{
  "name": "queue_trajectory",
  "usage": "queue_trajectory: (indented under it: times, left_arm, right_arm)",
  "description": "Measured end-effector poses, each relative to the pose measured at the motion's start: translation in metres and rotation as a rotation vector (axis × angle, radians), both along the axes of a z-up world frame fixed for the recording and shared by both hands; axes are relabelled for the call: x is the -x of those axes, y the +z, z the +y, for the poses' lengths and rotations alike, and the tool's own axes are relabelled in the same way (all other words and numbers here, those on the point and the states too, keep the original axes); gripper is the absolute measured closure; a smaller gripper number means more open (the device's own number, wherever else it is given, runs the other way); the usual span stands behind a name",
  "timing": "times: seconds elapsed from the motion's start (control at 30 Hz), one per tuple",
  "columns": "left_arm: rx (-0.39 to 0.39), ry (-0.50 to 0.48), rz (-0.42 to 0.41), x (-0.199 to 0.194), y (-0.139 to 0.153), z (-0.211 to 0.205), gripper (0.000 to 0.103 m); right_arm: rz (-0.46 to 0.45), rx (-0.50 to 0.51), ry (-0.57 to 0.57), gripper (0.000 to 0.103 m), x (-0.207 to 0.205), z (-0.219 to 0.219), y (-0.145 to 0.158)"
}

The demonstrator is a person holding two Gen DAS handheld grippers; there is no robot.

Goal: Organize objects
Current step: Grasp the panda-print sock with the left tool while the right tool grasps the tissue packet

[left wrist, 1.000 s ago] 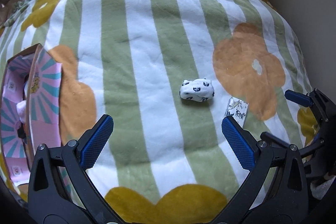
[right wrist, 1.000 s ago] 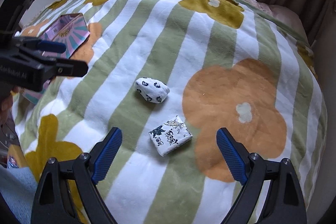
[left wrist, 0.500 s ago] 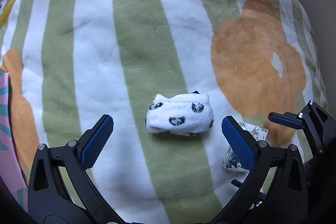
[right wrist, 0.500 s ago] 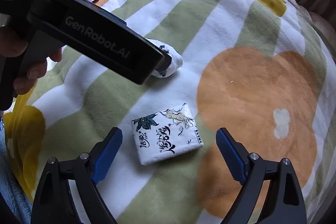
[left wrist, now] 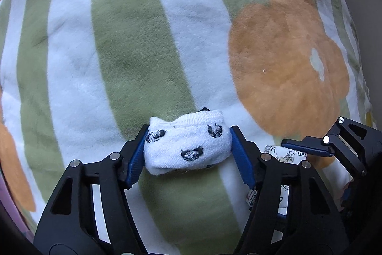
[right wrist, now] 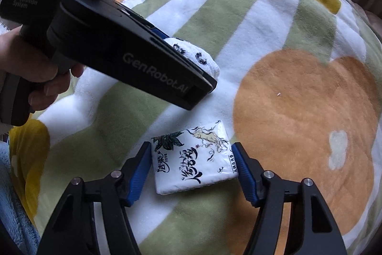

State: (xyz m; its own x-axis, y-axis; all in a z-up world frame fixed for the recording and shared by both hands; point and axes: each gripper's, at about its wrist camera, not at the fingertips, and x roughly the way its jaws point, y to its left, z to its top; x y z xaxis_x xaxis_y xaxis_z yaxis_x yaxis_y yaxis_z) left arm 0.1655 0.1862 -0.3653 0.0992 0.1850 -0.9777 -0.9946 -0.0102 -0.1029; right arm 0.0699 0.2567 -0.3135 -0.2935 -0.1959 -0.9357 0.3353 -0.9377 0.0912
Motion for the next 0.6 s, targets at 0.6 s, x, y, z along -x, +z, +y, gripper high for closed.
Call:
queue_trajectory:
  times: [0.6]
  left_arm:
    - [-0.092,0.043,-0.028,0.007,0.065,-0.013,0.043]
  right_arm:
    - [0.007,-0.002,-0.127,0.041,-0.005,0.003,0.046]
